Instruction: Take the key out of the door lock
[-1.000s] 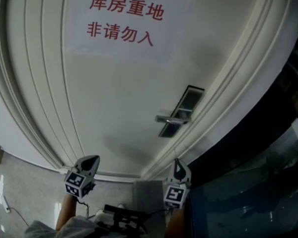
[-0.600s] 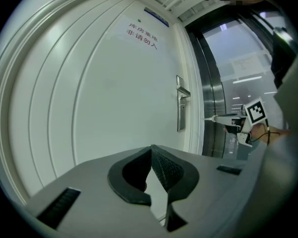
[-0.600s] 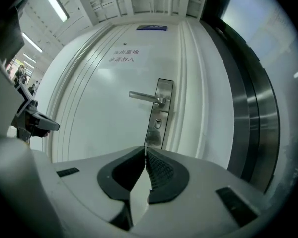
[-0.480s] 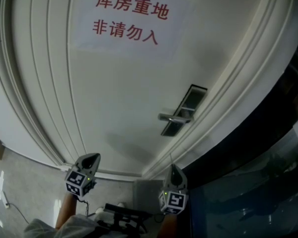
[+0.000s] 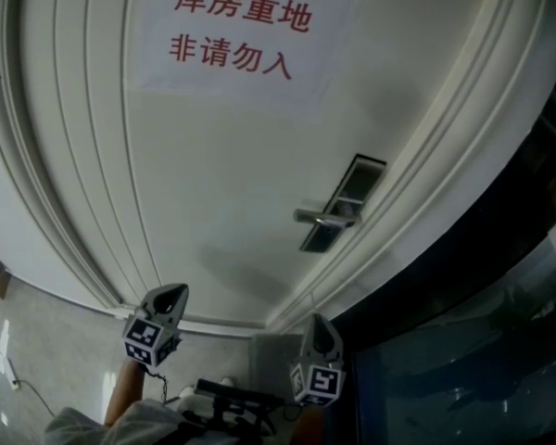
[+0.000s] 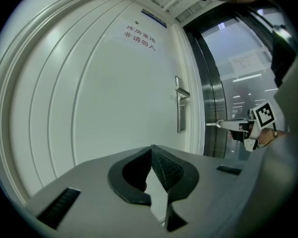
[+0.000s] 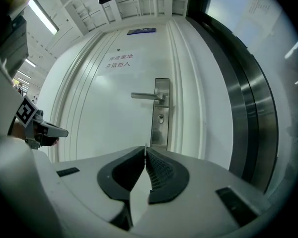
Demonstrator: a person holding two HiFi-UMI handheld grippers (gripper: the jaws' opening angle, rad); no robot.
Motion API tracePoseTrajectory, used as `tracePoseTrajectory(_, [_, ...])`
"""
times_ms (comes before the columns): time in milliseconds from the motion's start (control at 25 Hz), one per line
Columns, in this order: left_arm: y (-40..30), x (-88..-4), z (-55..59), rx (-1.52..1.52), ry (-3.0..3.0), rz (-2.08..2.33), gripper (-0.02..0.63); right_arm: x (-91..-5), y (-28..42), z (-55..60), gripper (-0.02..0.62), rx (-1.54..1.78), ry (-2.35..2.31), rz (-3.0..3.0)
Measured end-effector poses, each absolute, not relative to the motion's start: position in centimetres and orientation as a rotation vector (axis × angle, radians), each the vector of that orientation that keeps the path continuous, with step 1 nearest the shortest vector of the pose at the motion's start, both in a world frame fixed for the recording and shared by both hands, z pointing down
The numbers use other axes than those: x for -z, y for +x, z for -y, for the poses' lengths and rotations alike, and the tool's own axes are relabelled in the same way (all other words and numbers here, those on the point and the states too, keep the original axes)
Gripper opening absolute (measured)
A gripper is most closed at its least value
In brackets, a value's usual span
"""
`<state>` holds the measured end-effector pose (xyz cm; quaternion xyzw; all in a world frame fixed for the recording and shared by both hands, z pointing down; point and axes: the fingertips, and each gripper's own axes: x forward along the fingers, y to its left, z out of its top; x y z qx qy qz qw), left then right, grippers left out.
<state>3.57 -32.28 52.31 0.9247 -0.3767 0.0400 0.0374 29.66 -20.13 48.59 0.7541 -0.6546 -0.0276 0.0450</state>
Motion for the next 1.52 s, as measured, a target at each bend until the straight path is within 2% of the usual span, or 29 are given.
tracePoseTrajectory(1520, [4.53,-52.23,32.44,-0.126,2.842,1.154,0.005,-48.89,29.63,20.84,0.02,0.086,2.269,2.043])
